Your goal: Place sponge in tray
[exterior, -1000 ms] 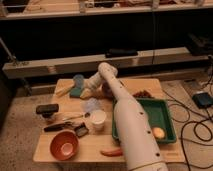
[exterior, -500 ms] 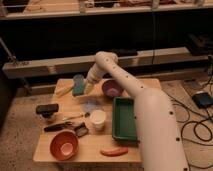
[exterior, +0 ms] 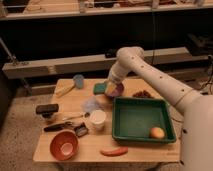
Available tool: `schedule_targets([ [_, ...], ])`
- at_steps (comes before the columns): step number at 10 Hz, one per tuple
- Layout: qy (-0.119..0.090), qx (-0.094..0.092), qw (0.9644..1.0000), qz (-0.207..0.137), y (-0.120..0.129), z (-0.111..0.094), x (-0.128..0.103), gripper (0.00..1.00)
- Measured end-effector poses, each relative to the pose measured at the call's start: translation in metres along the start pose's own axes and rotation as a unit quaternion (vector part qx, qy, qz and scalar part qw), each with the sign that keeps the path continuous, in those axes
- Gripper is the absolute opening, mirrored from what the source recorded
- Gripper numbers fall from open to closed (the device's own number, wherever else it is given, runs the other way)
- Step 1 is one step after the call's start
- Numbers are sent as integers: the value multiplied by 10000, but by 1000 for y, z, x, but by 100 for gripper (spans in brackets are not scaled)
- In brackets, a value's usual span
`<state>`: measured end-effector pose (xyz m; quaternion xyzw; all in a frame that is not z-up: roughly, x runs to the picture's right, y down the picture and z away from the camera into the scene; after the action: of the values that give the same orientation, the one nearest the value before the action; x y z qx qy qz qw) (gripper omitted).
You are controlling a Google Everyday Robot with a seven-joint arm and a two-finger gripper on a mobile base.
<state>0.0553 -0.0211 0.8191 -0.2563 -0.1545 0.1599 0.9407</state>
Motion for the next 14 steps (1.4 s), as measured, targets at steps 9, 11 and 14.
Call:
schedule_targets([
  [9, 361, 631, 9761, 2050, 30, -71, 227, 5],
  [11, 783, 583, 9683, 2301, 37, -67, 279, 24],
  [14, 1067, 514, 9653, 2329, 43, -57, 314, 49],
])
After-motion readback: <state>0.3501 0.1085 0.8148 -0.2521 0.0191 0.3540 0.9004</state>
